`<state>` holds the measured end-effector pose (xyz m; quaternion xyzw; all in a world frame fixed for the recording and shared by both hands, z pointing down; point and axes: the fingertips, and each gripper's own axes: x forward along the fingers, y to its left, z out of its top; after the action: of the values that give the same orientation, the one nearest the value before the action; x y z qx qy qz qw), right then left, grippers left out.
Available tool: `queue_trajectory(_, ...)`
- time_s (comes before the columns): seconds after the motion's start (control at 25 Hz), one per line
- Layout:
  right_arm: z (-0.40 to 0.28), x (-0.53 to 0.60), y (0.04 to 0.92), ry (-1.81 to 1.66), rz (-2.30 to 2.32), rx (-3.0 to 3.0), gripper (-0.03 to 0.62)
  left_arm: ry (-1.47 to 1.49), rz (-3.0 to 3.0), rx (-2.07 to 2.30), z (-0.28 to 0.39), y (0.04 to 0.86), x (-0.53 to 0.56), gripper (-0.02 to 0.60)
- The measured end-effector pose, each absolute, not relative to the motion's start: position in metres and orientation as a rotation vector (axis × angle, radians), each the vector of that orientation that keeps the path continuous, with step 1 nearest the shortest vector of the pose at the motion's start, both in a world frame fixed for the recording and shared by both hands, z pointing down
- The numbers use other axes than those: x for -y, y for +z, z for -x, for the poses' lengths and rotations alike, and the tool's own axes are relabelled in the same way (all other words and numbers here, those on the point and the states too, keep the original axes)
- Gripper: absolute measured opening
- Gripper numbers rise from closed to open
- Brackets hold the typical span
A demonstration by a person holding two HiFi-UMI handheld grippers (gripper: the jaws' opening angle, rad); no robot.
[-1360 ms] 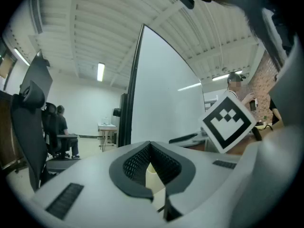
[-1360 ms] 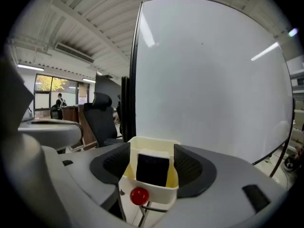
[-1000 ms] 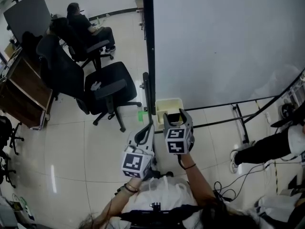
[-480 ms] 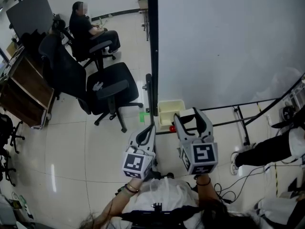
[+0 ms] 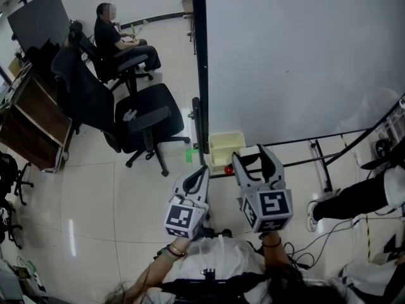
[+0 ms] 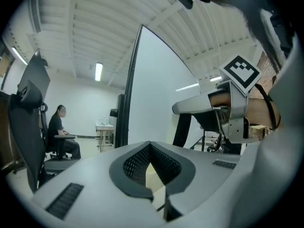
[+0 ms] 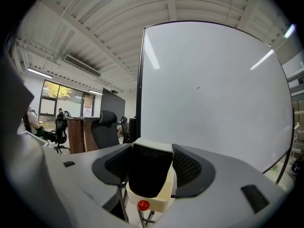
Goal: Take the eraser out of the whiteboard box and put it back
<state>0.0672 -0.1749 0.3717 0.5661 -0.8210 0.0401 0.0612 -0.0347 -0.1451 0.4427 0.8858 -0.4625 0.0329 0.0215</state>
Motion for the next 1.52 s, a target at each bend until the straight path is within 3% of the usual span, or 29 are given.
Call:
queue_trajectory(0.56,-0.066,0.230,0.363,0.017,-1.778,2.487,0.285,0.112,-2.709,1.460,0.041,0.447,0.148,-0.015)
queue_trajectory(0.96,-0.042,0.277,0.456,0.182,-1.640,2.291,0.287,0.107,-2.678,1.511,0.052,0.450,0.150,-0.015)
queue_trajectory(1.12,-0.045,0.280,0.478,0.227,-1.624,2.305,0.333,0.110,-2.660,1.531,0.057,0.453,0.150,-0.015)
queue_trajectory(1.52,-0.077,0.210,0.371,0.207,-1.880,2.635,0.282,0.112,-2.678,1.496,0.048,0.452,0.150,-0.015)
